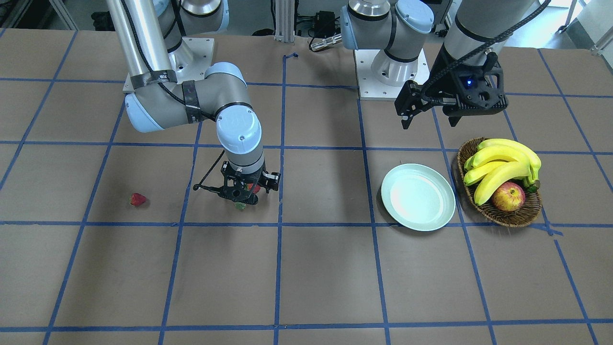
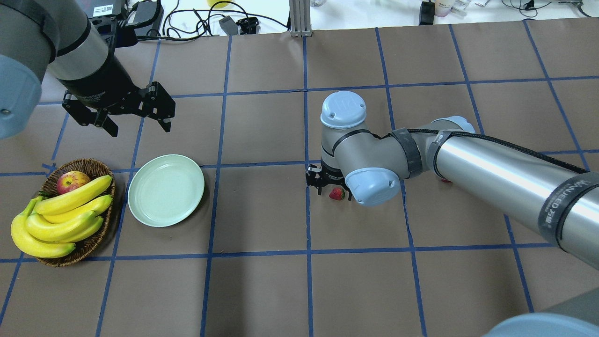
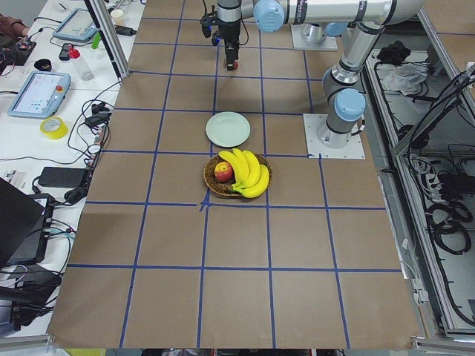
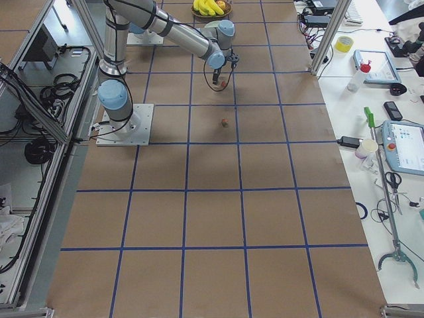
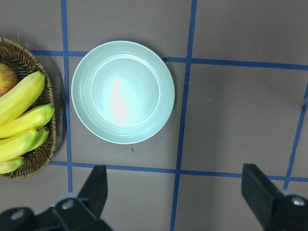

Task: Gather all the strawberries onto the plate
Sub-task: 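Grasp one strawberry of the pair with the right gripper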

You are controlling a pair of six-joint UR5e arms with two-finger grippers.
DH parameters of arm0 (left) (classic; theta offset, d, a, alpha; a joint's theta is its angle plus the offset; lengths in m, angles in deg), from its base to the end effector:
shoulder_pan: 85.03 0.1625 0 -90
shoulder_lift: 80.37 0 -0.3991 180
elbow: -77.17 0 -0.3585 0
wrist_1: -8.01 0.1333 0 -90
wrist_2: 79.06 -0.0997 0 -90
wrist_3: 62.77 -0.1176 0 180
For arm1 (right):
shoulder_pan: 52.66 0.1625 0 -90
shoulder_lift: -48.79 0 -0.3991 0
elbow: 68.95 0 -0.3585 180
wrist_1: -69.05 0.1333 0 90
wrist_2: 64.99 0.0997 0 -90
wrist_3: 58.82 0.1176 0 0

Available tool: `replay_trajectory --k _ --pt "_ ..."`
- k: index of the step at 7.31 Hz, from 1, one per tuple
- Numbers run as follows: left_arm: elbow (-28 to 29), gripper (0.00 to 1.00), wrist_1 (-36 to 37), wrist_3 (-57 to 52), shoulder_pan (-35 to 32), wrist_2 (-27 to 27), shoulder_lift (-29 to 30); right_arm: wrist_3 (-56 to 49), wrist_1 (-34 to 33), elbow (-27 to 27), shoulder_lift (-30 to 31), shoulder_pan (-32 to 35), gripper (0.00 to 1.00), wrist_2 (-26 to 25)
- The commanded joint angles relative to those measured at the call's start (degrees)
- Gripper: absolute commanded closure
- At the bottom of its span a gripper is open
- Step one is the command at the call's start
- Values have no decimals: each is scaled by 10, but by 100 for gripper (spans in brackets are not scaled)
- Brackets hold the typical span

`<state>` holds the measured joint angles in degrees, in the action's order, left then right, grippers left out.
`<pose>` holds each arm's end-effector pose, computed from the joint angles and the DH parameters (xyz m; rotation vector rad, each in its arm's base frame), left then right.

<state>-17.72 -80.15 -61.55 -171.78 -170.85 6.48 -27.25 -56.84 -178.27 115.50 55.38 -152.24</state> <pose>-0.1047 -0.4430 0.4327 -0.1213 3.1080 -0.0019 0.2891 -0.4390 0.1580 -0.3730 -3.1073 -0.1983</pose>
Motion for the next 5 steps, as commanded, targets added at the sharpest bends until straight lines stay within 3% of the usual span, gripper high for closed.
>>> replay_trajectory --k 1,2,3,5 --pt "-1 0 0 0 0 -1 0 1 -1 4 -3 1 69 0" --pt "0 0 1 0 0 -1 1 1 0 5 -3 1 88 -3" --pt "-1 0 0 0 0 1 2 1 0 7 -1 1 100 -6" --pt "-1 0 0 -1 0 -2 2 32 8 41 2 1 100 1"
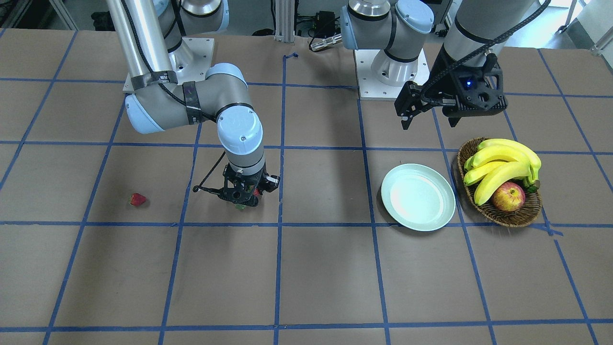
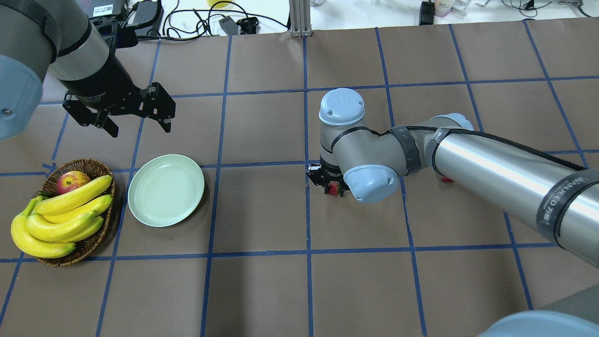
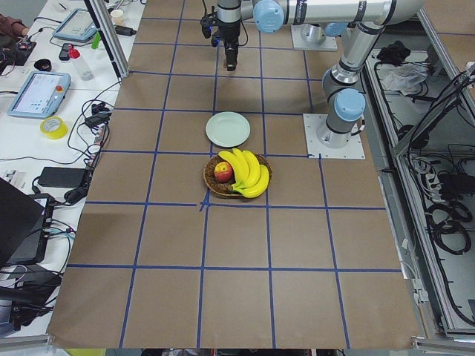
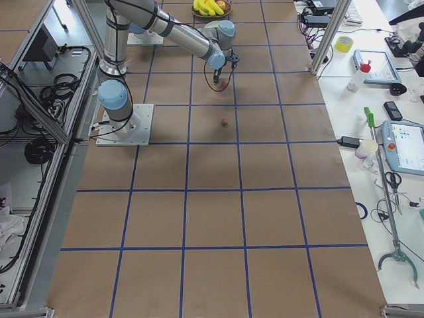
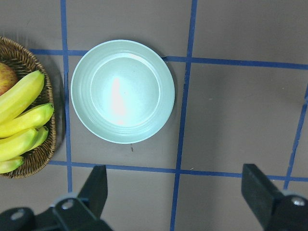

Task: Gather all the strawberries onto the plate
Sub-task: 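Grasp one strawberry of the pair with the right gripper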

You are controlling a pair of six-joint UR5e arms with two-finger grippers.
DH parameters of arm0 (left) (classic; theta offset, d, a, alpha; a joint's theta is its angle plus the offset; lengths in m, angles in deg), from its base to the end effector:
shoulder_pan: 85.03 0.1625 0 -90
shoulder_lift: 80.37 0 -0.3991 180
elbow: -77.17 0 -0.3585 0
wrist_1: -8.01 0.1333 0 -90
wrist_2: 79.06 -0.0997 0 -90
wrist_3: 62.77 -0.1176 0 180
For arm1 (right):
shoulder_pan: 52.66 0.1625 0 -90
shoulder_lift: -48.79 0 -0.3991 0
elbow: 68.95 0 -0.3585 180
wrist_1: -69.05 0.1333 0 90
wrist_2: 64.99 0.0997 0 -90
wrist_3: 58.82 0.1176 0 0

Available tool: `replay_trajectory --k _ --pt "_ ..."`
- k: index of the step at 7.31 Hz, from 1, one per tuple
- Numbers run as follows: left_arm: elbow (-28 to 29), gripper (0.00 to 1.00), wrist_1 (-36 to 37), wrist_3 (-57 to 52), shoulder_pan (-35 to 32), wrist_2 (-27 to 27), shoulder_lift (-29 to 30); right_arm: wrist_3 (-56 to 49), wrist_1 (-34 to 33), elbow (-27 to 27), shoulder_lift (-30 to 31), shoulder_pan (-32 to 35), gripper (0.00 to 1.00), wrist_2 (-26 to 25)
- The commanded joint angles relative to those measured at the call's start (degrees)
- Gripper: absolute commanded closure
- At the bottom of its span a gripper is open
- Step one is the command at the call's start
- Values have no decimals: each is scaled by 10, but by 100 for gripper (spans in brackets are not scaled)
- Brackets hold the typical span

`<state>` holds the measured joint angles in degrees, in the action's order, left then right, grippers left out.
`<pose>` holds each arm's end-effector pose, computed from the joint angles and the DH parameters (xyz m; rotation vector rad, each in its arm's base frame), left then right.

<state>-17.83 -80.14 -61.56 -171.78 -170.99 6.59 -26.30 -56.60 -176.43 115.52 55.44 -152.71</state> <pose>-0.1044 -0.4432 0.4311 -0.1209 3.1056 0.0039 0.2921 -0.4496 0.1692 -0.3963 -3.1106 -0.1529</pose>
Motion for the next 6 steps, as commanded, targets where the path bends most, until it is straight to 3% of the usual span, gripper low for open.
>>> replay_trajectory --k 1,2,5,6 --pt "0 0 0 0 0 0 1 30 3 49 -3 4 100 47" --pt "1 0 0 0 0 -1 1 35 -3 71 -22 20 100 73" --pt "0 0 -1 0 0 -1 0 116 -5 168 -113 95 100 82" --pt "0 0 0 0 0 1 0 121 -5 171 -123 99 98 90"
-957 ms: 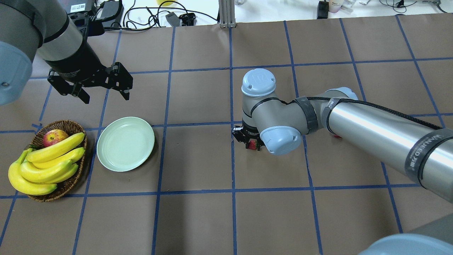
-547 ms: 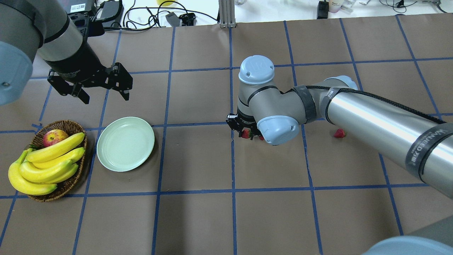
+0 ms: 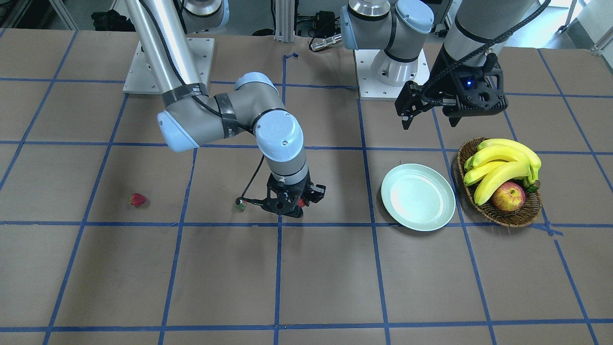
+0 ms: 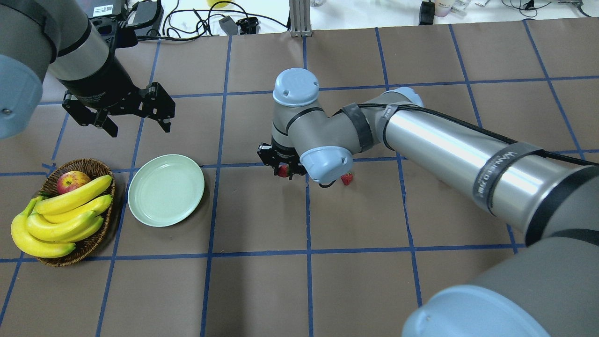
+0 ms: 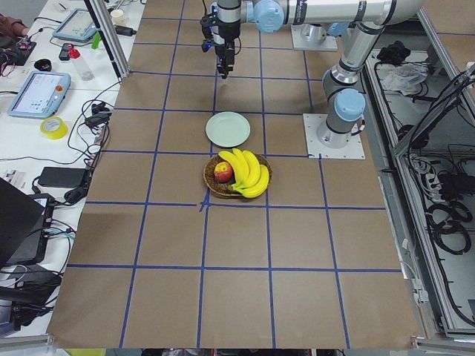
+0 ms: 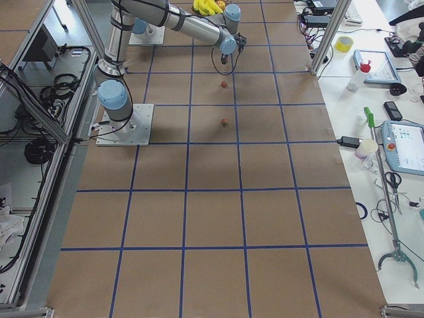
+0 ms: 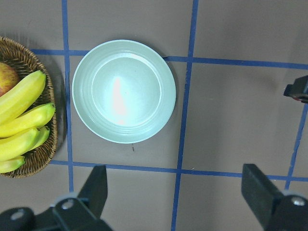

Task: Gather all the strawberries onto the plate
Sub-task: 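Carry the strawberry toward the plate and release it on the table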

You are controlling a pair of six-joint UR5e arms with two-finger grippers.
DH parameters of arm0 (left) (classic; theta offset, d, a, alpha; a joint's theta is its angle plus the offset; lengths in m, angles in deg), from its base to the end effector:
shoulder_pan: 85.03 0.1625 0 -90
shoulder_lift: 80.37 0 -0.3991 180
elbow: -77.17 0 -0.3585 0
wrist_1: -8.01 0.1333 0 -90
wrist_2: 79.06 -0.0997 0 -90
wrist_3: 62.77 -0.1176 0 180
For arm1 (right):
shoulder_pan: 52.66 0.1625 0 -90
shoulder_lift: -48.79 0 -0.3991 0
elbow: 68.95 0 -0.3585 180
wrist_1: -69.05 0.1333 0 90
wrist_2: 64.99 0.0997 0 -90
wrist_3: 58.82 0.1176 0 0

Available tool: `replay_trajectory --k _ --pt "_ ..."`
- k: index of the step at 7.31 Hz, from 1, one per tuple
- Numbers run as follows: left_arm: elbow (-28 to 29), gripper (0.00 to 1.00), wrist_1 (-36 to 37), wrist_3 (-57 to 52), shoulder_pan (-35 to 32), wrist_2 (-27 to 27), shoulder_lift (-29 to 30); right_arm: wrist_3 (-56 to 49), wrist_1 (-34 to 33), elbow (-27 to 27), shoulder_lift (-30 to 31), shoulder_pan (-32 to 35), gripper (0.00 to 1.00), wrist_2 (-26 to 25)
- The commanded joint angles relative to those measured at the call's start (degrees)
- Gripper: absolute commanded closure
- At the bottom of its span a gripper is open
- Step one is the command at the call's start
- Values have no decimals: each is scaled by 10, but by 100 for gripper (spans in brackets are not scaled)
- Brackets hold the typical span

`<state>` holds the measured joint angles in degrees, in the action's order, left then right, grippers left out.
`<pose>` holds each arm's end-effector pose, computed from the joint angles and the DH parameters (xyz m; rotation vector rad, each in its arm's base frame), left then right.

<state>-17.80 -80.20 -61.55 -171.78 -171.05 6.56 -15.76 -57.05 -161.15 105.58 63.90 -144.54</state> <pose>-0.1043 -0.4430 0.4314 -0.1211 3.1045 0.0039 0.4119 -0.4782 0.1743 0.4262 2.9511 0.1409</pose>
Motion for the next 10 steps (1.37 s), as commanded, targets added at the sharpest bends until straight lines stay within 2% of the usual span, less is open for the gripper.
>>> replay_trajectory --k 1,2,3,4,6,7,9,10 --pt "1 0 0 2 -1 5 0 15 0 20 -26 15 83 20" --pt "1 0 0 2 -4 6 -1 15 0 20 -26 15 41 22" --pt "0 0 0 1 -4 2 -1 15 2 21 -22 15 18 19" --pt "0 0 0 1 -4 1 -2 12 2 15 -4 15 0 -1" --pt "-1 0 0 4 -6 4 -3 -74 23 -14 50 -3 0 -113" --pt "-2 0 0 5 -6 6 -2 -122 26 -26 76 -40 0 -169" --pt "-1 0 1 5 -10 6 -2 -162 22 -87 90 -108 0 -173" --pt "-1 0 1 5 -10 5 -2 -164 -35 -131 90 -114 0 -170"
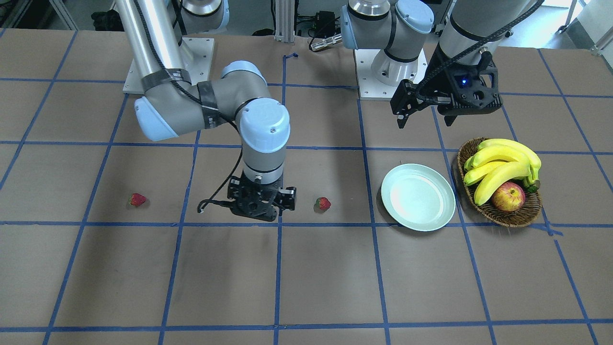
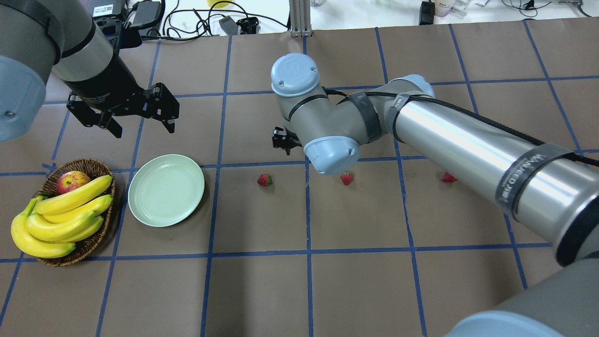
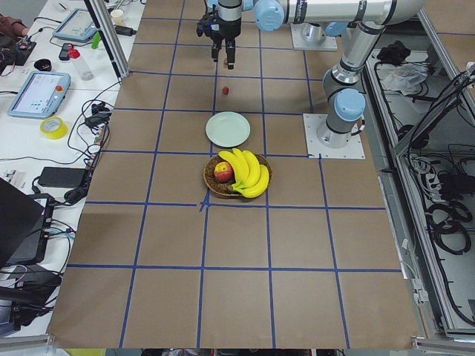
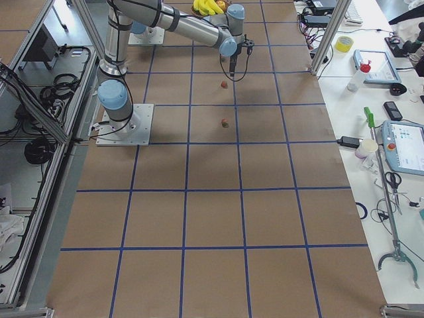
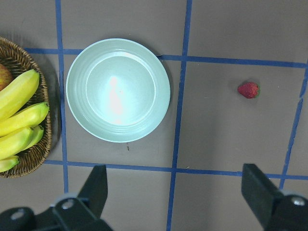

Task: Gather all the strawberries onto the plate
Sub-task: 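Carry the strawberry toward the plate and release it on the table, then move the right gripper to the second strawberry and grasp it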

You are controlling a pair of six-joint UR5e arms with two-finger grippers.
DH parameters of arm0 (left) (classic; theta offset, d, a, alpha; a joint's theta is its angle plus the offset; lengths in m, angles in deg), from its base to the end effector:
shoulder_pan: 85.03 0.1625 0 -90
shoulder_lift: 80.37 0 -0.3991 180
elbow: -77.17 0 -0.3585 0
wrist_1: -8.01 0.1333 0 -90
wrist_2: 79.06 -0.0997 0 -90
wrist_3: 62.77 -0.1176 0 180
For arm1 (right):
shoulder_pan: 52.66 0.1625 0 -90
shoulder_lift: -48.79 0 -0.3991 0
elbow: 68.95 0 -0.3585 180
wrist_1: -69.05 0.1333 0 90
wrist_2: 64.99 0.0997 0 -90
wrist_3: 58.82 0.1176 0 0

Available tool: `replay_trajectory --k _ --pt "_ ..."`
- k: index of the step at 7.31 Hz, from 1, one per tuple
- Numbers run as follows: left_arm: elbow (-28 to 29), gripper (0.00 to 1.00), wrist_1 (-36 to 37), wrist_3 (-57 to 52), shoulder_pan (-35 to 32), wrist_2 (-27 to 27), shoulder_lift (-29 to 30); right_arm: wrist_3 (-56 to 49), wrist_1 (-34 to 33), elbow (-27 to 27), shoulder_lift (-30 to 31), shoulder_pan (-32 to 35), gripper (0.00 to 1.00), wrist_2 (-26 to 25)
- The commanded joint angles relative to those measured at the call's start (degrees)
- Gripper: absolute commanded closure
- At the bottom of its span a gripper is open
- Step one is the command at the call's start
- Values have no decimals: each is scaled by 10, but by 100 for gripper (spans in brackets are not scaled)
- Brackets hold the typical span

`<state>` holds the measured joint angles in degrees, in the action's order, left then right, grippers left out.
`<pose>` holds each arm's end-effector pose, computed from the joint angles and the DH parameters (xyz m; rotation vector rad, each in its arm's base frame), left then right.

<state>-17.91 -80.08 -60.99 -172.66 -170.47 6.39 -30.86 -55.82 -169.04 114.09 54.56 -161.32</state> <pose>-0.1123 -0.4406 0.4320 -0.1129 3.1149 -0.0017 0.2810 -0.5003 0.2038 -0.2846 -3.0261 0.0665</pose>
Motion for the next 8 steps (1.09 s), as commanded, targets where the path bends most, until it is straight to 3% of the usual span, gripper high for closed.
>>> replay_trajectory --k 1,2,3,5,6,7,8 --pt "0 0 0 0 -1 0 1 -22 -82 -81 3 -21 0 15" --pt "1 0 6 -1 -2 2 4 -26 -81 -83 2 -20 5 45" --pt "1 0 6 -7 -2 1 4 -38 -78 -89 -3 -20 22 45" --pt "0 0 6 -6 -2 0 3 -41 -58 -84 -1 -20 84 46" --pt "0 0 6 -6 -2 0 3 -39 -50 -82 2 -20 100 45" --pt "-1 0 5 -7 -2 -6 2 -32 -49 -80 4 -19 100 51" --pt "-2 0 5 -7 -2 -3 3 -4 -48 -63 4 -13 100 94"
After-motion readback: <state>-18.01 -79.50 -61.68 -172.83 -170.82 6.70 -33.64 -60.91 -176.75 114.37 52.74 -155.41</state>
